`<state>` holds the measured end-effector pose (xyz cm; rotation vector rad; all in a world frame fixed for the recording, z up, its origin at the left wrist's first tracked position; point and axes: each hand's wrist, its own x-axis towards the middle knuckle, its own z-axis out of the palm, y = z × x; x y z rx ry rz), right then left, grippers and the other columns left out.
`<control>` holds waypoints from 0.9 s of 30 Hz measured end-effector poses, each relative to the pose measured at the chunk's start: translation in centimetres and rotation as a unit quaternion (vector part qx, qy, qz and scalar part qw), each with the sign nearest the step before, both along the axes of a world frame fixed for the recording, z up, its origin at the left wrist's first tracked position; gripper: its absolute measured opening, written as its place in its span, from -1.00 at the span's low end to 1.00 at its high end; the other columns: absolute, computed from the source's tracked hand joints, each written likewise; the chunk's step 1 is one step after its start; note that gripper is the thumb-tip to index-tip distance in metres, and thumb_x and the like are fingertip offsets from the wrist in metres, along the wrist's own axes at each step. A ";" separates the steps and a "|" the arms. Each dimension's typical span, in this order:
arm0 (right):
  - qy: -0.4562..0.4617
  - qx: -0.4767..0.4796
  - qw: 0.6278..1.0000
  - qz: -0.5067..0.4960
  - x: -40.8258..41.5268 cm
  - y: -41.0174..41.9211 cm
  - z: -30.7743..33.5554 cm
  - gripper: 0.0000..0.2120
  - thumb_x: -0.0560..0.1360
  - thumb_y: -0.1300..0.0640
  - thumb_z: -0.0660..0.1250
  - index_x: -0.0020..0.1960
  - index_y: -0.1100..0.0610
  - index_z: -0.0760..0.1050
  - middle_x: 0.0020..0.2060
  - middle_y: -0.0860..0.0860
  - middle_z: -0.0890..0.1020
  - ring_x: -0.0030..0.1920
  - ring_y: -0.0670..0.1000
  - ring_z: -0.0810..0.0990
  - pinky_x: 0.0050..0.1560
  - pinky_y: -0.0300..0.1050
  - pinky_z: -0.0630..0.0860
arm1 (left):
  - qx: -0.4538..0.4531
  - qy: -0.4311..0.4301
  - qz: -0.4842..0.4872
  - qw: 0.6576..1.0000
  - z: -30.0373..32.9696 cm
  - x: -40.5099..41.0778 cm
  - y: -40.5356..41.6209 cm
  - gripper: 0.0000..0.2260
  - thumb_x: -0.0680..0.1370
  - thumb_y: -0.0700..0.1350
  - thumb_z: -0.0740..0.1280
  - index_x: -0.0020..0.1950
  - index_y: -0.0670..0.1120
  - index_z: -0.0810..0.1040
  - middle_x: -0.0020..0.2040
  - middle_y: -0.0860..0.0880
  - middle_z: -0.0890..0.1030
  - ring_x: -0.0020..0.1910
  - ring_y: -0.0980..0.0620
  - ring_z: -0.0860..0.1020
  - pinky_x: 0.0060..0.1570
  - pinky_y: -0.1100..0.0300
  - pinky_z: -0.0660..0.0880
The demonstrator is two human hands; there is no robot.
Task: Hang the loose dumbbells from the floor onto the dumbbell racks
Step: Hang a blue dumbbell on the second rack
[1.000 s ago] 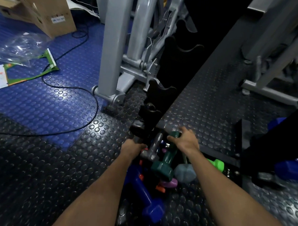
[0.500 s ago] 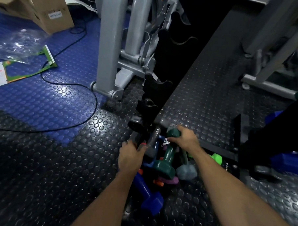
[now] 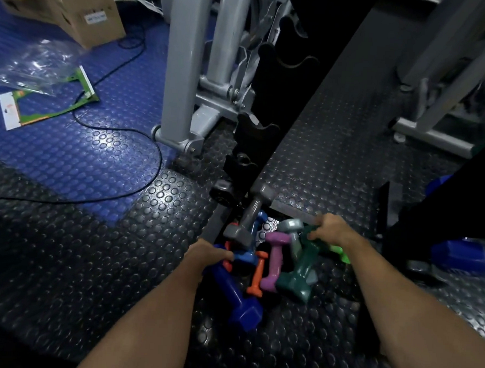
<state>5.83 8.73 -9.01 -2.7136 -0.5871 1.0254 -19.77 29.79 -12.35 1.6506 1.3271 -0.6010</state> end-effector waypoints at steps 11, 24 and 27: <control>-0.066 0.031 0.997 -0.006 -7.3 2.8 -2.3 -0.78 0.58 -0.02 0.32 0.02 0.10 0.66 -0.06 0.08 0.69 -0.15 0.06 0.62 -0.21 -0.19 0.44 | -0.073 -0.030 0.015 0.997 2.2 -1.7 -0.5 -0.37 0.11 0.07 0.61 0.09 -0.18 0.61 0.03 -0.18 0.67 -0.12 -0.10 0.66 -0.18 0.02 0.65; 0.379 0.122 0.907 -0.136 -7.2 5.7 1.7 -0.39 0.37 -0.33 0.50 0.22 0.07 0.62 0.04 0.05 0.68 -0.15 0.01 0.64 -0.10 -0.05 0.61 | -0.096 -0.279 0.308 0.905 6.4 -2.1 2.1 -0.53 0.14 0.04 0.58 -0.07 -0.21 0.67 -0.33 -0.16 0.63 -0.52 -0.06 0.50 -0.50 0.25 0.34; 0.382 0.273 0.859 -0.203 -6.9 7.5 4.5 -0.52 0.40 -0.07 0.59 0.20 0.15 0.59 0.04 0.15 0.71 -0.14 0.08 0.70 0.07 0.17 0.64 | -0.120 -0.336 0.385 0.851 7.9 -1.5 3.0 -0.55 0.19 0.11 0.55 -0.06 -0.14 0.64 -0.31 -0.15 0.60 -0.46 -0.06 0.47 -0.45 0.24 0.32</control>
